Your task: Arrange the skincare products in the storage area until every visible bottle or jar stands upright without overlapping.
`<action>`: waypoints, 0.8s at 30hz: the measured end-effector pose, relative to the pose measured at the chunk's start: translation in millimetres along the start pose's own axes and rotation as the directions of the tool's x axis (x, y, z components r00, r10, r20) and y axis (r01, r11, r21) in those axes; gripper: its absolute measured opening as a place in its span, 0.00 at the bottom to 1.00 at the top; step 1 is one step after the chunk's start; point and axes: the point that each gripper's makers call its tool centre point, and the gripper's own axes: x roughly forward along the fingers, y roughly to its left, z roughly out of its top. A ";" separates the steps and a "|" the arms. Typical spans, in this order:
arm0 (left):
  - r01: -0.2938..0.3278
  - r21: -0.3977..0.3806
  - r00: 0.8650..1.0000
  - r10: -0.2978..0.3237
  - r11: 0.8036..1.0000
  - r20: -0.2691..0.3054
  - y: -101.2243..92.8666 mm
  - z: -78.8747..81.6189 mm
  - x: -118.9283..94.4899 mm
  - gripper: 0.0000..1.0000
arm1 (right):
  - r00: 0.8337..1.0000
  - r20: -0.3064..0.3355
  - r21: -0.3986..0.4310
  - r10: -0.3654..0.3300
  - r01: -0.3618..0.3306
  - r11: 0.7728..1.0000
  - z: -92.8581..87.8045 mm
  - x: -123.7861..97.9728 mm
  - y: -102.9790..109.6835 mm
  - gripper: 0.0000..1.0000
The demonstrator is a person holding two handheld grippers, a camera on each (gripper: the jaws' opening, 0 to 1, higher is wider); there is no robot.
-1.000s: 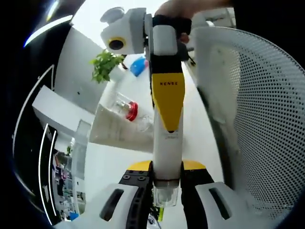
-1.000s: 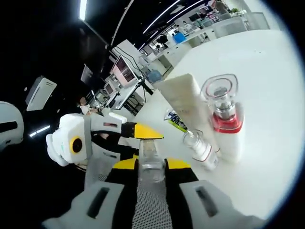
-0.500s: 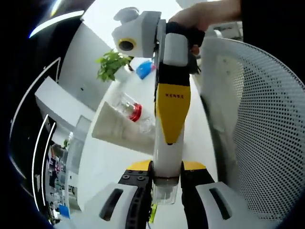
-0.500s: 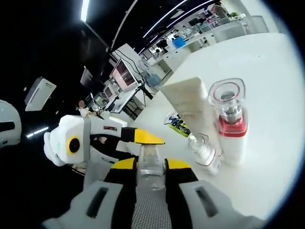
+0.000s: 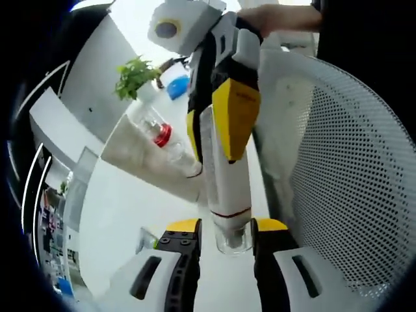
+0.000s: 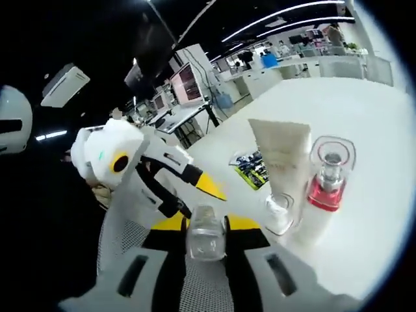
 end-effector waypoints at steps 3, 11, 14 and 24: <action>0.045 -0.018 0.999 -0.045 0.999 0.016 -4.4 0.7 0.7 0.24 | 1.000 -0.017 -0.118 0.023 -0.024 0.993 2.0 -0.1 6.3 0.22; 0.107 -0.044 0.994 -0.106 0.993 0.024 -12.9 -0.1 5.8 0.25 | 0.996 -0.057 -0.297 0.065 -0.079 0.952 -0.5 1.5 16.2 0.22; 0.118 -0.065 0.993 -0.117 0.991 0.023 -16.1 -0.4 6.8 0.20 | 0.996 -0.061 -0.322 0.062 -0.079 0.943 -0.8 1.6 15.5 0.22; 0.015 -0.012 1.000 -0.015 1.000 -0.024 -2.9 -3.2 5.8 0.18 | 0.999 -0.043 -0.220 0.027 -0.036 0.975 -1.0 3.0 8.0 0.25</action>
